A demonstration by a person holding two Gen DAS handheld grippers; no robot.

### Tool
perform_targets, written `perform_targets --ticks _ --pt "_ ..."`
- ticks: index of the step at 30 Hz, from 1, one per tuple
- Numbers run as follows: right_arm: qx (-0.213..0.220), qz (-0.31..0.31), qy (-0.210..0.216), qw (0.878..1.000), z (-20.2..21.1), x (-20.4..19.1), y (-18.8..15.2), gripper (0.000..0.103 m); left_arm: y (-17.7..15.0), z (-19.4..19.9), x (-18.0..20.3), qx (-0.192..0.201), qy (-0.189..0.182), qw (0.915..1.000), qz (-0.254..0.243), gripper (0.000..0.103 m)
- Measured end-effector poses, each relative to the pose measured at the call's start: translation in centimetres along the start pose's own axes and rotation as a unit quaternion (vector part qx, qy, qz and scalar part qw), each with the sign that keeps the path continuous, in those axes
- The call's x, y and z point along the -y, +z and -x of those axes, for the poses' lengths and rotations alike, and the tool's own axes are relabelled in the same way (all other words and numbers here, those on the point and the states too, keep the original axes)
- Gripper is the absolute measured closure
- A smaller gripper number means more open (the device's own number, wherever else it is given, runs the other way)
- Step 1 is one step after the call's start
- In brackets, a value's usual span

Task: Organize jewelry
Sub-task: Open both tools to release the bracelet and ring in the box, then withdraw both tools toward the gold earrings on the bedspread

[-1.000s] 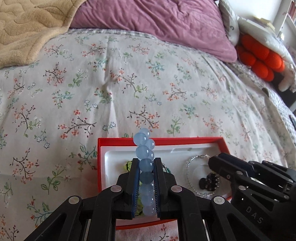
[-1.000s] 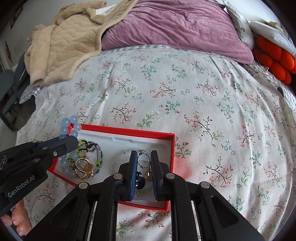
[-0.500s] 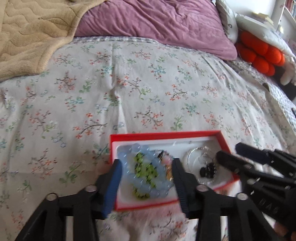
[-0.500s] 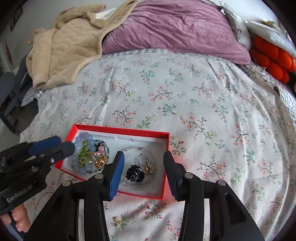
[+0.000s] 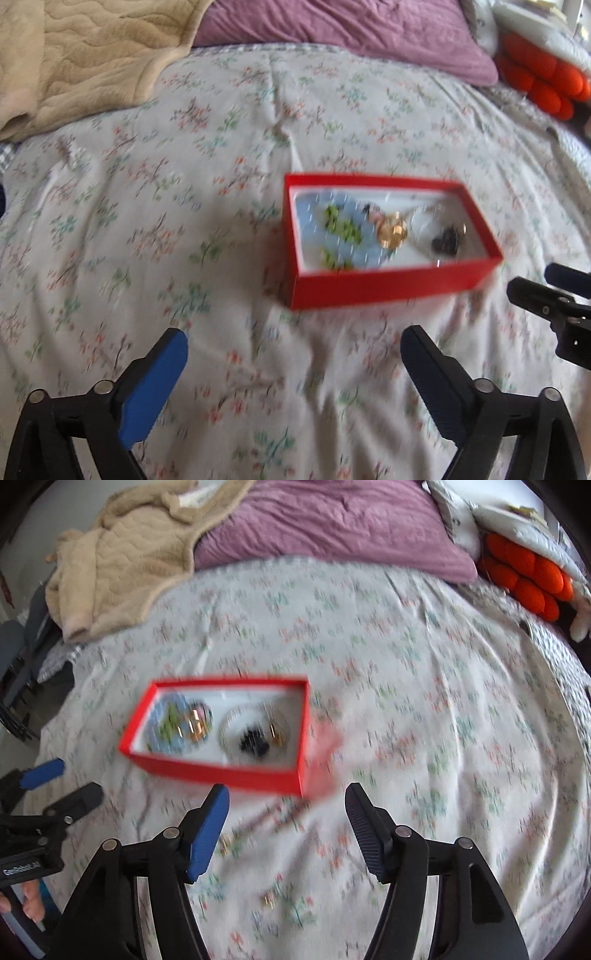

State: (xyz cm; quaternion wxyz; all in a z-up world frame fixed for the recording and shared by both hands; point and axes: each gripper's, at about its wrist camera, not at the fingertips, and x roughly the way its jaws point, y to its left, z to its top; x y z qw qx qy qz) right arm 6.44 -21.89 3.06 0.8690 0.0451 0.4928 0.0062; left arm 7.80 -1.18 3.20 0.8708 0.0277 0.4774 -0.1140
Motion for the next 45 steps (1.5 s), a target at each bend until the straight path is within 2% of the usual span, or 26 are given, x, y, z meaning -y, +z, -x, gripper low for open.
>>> perform_targets --ticks 6,13,21,26,31,37,40,42,44,45 --pt "-0.052 -0.014 -0.004 0.999 -0.1 0.2 -3.0 0.033 -2.6 0.6 0.1 -0.025 -0.005 0.9997 0.002 0.002" --pt "-0.071 0.007 -0.013 0.997 -0.2 -0.1 -6.0 0.031 -5.4 0.2 0.4 -0.041 0.004 0.9989 -0.022 0.002" --pt "-0.096 0.047 -0.036 0.994 -2.4 -0.4 -9.7 0.031 -8.2 -1.9 0.2 -0.068 0.009 0.9965 -0.048 0.002" --pt "-0.059 0.096 -0.053 0.992 -2.6 -1.2 -11.1 0.027 -9.0 -2.7 0.5 -0.082 0.003 0.9945 -0.066 0.002" --pt "-0.055 0.089 -0.042 0.994 -2.6 -0.8 -10.9 0.027 -8.7 -2.7 1.0 -0.076 0.001 0.9944 -0.074 0.002" --pt "-0.042 0.102 -0.049 0.993 -3.2 -1.4 -10.1 0.028 -8.6 -3.5 1.6 -0.092 0.006 0.9927 -0.078 0.002" --pt "-0.039 0.104 -0.045 0.993 -3.2 -1.6 -10.1 0.034 -8.7 -3.6 1.7 -0.093 0.007 0.9924 -0.08 0.002" --pt "-0.038 0.108 -0.04 0.993 -3.2 -1.9 -9.9 0.042 -8.7 -3.6 1.7 -0.091 0.005 0.9925 -0.082 0.002" --pt "-0.036 0.111 -0.038 0.992 -3.2 -2.0 -9.8 0.057 -8.6 -3.6 1.6 -0.085 0.004 0.9929 -0.083 0.002" --pt "-0.036 0.113 -0.036 0.992 -3.2 -2.1 -9.8 0.059 -8.6 -3.5 1.7 -0.082 0.002 0.9931 -0.084 0.002"
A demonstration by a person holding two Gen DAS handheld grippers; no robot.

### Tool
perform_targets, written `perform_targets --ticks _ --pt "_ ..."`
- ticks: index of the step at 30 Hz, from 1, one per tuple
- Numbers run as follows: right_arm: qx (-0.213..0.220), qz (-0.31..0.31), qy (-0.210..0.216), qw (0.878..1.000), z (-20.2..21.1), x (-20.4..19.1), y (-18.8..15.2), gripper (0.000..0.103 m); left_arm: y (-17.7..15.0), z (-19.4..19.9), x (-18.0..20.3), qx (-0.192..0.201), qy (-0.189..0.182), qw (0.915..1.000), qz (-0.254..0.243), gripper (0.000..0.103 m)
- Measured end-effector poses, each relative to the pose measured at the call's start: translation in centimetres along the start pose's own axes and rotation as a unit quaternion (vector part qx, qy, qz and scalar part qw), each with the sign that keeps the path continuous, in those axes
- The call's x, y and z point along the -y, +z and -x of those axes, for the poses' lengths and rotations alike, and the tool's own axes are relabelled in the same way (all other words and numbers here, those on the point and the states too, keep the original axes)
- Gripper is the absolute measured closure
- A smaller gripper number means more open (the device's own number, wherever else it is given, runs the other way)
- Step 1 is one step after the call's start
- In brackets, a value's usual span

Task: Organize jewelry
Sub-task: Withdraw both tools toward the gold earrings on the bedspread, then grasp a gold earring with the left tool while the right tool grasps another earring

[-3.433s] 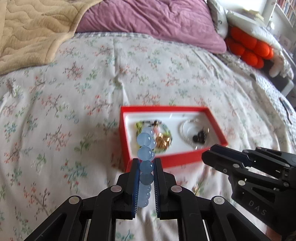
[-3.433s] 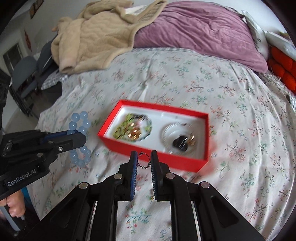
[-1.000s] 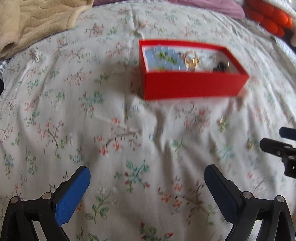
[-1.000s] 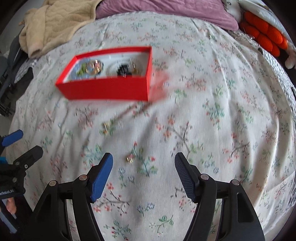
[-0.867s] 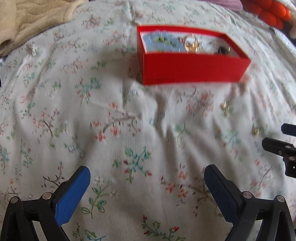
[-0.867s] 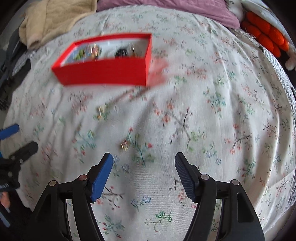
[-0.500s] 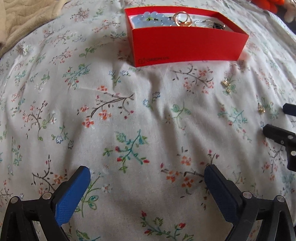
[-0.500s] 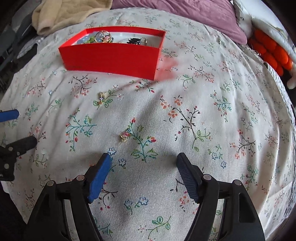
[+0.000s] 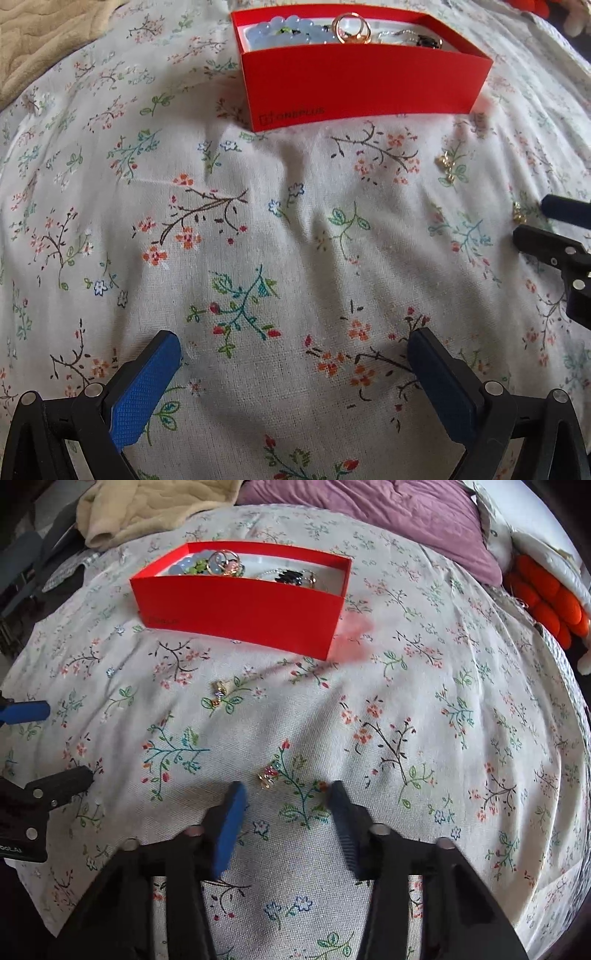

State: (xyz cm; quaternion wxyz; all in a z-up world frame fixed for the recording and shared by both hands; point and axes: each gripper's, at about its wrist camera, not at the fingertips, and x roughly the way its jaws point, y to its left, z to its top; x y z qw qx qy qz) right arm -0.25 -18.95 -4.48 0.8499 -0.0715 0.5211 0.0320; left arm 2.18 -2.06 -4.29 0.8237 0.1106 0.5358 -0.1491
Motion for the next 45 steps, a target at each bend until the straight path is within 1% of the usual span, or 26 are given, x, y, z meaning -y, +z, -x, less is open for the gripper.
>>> perform_targets --ticks 3,5,6,8,9,12,14,15,16,18,22,23,24,26,29,31,33,34,35,37,41,45 --pt "0.002 0.002 0.002 1.0 -0.1 0.0 0.1 0.069 0.1 0.3 0.2 0.014 -0.007 0.9999 -0.005 0.002" --pt "0.005 0.003 0.007 1.0 -0.1 0.0 0.1 0.083 0.2 0.7 0.4 0.025 -0.013 0.9996 -0.011 0.002" --pt "0.005 0.004 0.012 1.0 -0.1 0.0 0.2 0.086 0.3 0.8 0.6 0.029 -0.014 0.9994 -0.013 0.002" --pt "0.007 0.008 0.02 1.0 -0.3 -0.2 0.2 0.095 0.4 1.1 0.9 0.038 -0.02 0.9989 -0.017 0.003" --pt "0.007 0.01 0.021 1.0 -0.4 -0.2 0.2 0.096 0.4 1.2 1.1 0.042 -0.023 0.9987 -0.019 0.003" --pt "0.008 0.007 0.026 1.0 -0.2 -0.1 0.3 0.097 0.6 1.5 1.4 0.051 -0.035 0.9978 -0.023 0.01" --pt "0.009 0.0 0.031 0.999 -0.1 0.3 0.4 0.099 0.9 1.6 1.7 0.054 -0.05 0.997 -0.024 0.016" --pt "0.011 -0.005 0.03 0.999 0.0 0.7 0.5 0.099 1.0 1.6 1.9 0.056 -0.059 0.9964 -0.025 0.018" --pt "0.012 -0.01 0.03 0.999 0.1 0.9 0.5 0.099 1.1 1.7 2.0 0.06 -0.064 0.9958 -0.027 0.021" --pt "0.013 -0.022 0.031 0.999 0.3 1.9 0.5 0.099 1.4 1.7 2.6 0.065 -0.085 0.9937 -0.034 0.026" --pt "0.016 -0.042 0.035 0.998 0.6 3.5 0.6 0.099 2.1 1.4 4.1 0.068 -0.129 0.9881 -0.048 0.051" --pt "0.018 -0.046 0.037 0.998 0.7 3.8 0.5 0.099 2.4 1.2 4.5 0.067 -0.142 0.9863 -0.05 0.056" --pt "0.019 -0.049 0.039 0.998 0.8 4.1 0.5 0.099 2.7 0.9 4.8 0.066 -0.151 0.985 -0.051 0.059" --pt "0.023 -0.055 0.045 0.997 1.0 4.7 0.4 0.099 3.2 0.2 5.5 0.061 -0.159 0.984 -0.052 0.068" --pt "0.026 -0.066 0.067 0.995 1.1 5.6 0.3 0.097 3.9 -0.9 6.4 0.06 -0.152 0.9848 -0.058 0.075" --pt "0.022 -0.07 0.08 0.994 1.1 6.0 0.2 0.096 4.4 -1.5 6.9 0.061 -0.144 0.9859 -0.059 0.077" --pt "0.021 -0.071 0.085 0.994 1.2 6.4 0.1 0.091 4.9 -1.9 6.9 0.063 -0.143 0.9862 -0.056 0.079" --pt "0.021 -0.071 0.085 0.994 1.2 6.5 0.0 0.082 5.1 -2.0 7.0 0.065 -0.141 0.9863 -0.055 0.079" --pt "0.022 -0.072 0.086 0.993 1.2 6.6 -0.1 0.071 5.3 -2.2 7.0 0.065 -0.14 0.9864 -0.055 0.079" --pt "0.026 -0.078 0.093 0.992 1.5 7.1 -0.4 0.059 5.6 -2.5 7.1 0.067 -0.138 0.9868 -0.054 0.079" --pt "0.026 -0.074 0.1 0.992 1.8 7.5 -0.7 0.058 6.1 -2.8 7.3 0.072 -0.129 0.9873 -0.058 0.079" --pt "0.013 -0.059 0.099 0.993 1.7 7.1 -1.2 0.058 6.3 -3.0 7.5 0.078 -0.119 0.9878 -0.063 0.08"
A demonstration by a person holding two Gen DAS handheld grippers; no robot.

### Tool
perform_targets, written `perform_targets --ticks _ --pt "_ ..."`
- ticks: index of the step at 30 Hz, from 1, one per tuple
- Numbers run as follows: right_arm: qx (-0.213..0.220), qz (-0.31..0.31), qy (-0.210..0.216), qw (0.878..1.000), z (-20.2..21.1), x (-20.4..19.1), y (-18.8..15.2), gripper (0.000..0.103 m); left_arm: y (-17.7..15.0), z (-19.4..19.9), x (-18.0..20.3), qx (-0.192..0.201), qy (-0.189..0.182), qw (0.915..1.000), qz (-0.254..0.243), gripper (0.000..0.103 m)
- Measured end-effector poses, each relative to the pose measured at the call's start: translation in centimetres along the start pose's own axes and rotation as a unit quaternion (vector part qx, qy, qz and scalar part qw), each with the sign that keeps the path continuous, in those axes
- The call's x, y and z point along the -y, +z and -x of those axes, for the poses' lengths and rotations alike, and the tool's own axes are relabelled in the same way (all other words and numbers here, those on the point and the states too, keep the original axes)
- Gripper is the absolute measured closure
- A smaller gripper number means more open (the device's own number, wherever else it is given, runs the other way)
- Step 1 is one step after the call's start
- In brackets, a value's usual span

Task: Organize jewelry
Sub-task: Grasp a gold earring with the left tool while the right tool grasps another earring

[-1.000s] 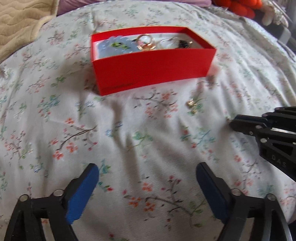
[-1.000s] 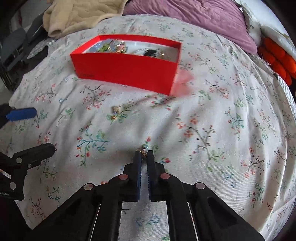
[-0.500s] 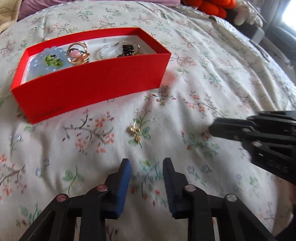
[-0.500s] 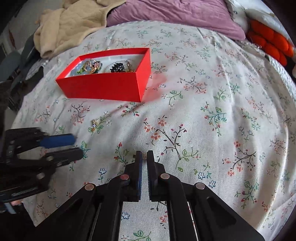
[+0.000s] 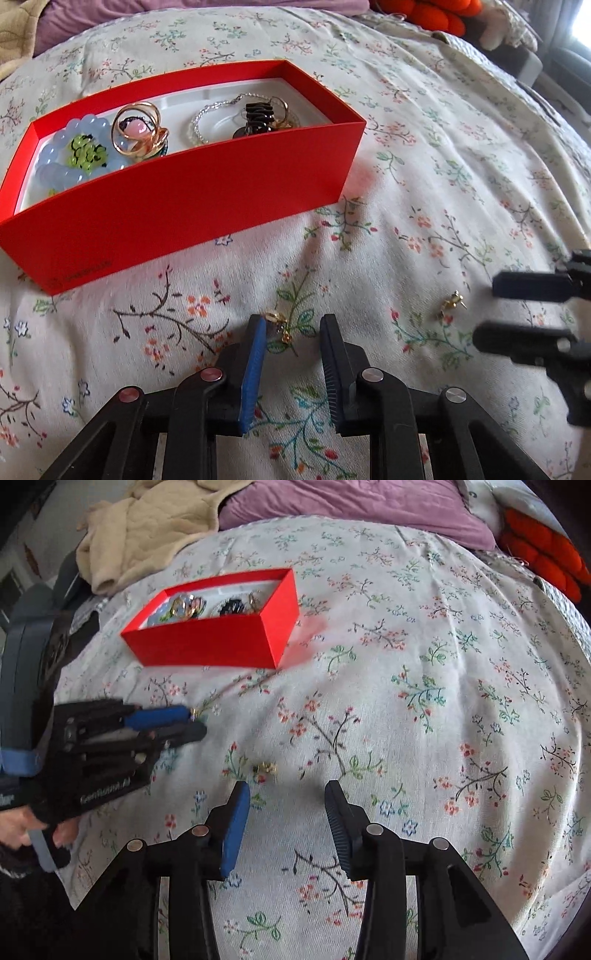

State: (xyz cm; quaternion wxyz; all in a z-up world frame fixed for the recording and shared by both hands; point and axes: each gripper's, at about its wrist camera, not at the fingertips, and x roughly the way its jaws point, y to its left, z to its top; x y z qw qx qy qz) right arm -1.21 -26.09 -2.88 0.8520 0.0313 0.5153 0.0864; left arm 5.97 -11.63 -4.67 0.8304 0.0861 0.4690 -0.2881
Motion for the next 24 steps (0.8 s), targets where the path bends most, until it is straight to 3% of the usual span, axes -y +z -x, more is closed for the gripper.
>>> perform_targets --ticks 5,13,24 --pt "-0.004 0.01 -0.003 1.0 -0.2 -0.1 -0.3 0.058 0.1 -0.2 0.2 0.003 0.029 0.9995 -0.007 0.097" --pt "-0.005 0.015 -0.01 1.0 -0.7 -0.5 -0.1 0.058 -0.1 0.5 0.4 -0.009 0.058 0.9982 -0.012 0.097" --pt "-0.008 0.03 -0.033 0.999 -2.5 -2.2 1.1 0.059 -1.2 2.6 -1.4 -0.025 0.063 0.9976 0.013 0.097"
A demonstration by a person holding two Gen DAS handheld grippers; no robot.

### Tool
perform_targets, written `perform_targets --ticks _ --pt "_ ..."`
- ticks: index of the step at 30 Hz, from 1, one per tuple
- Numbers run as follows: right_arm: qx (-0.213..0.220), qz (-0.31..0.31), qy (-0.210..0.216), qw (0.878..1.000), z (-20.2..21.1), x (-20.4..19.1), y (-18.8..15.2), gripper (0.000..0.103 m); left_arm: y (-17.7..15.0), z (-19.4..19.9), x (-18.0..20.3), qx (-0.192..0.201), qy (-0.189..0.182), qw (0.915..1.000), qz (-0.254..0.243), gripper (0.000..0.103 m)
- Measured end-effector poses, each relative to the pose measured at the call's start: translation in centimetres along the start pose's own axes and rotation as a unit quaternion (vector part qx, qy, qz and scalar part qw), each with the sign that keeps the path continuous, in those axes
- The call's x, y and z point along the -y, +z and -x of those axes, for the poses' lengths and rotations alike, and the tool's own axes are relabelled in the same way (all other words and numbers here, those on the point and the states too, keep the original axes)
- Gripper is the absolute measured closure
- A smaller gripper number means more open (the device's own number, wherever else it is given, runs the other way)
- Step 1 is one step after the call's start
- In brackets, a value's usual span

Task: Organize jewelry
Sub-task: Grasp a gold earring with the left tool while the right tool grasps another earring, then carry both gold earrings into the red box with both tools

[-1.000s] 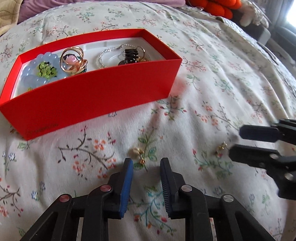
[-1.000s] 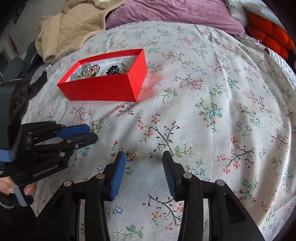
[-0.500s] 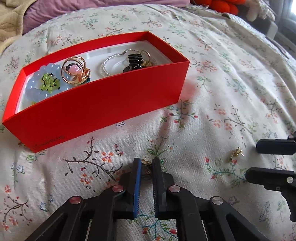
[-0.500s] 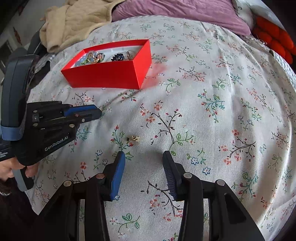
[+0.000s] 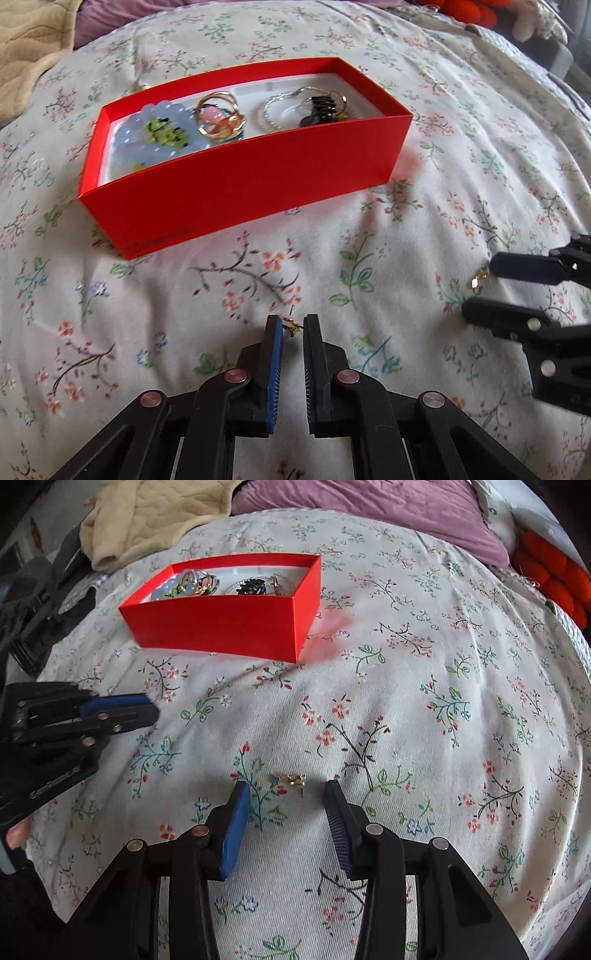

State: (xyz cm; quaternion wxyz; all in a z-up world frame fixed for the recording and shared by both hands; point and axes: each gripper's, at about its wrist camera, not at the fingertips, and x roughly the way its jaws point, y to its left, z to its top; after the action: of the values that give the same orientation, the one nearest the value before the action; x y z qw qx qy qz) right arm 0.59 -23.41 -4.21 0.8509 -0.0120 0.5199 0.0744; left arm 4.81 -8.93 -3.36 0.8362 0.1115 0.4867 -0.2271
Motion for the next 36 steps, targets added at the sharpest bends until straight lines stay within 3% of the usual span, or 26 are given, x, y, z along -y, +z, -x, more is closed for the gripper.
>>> perform_targets --ticks 12,17,36 --pt "0.002 0.017 -0.024 1.0 -0.5 -1.1 0.5 0.077 -0.8 1.1 -0.9 0.001 0.0 1.0 0.009 0.097" --pt "-0.003 0.021 -0.022 1.0 -0.5 -1.3 0.8 0.091 -0.8 1.3 -1.1 0.0 0.001 0.9999 0.011 0.097" --pt "0.016 -0.006 -0.006 1.0 1.1 -2.4 3.6 0.095 0.5 3.5 -2.8 0.019 -0.009 0.9989 0.041 0.097"
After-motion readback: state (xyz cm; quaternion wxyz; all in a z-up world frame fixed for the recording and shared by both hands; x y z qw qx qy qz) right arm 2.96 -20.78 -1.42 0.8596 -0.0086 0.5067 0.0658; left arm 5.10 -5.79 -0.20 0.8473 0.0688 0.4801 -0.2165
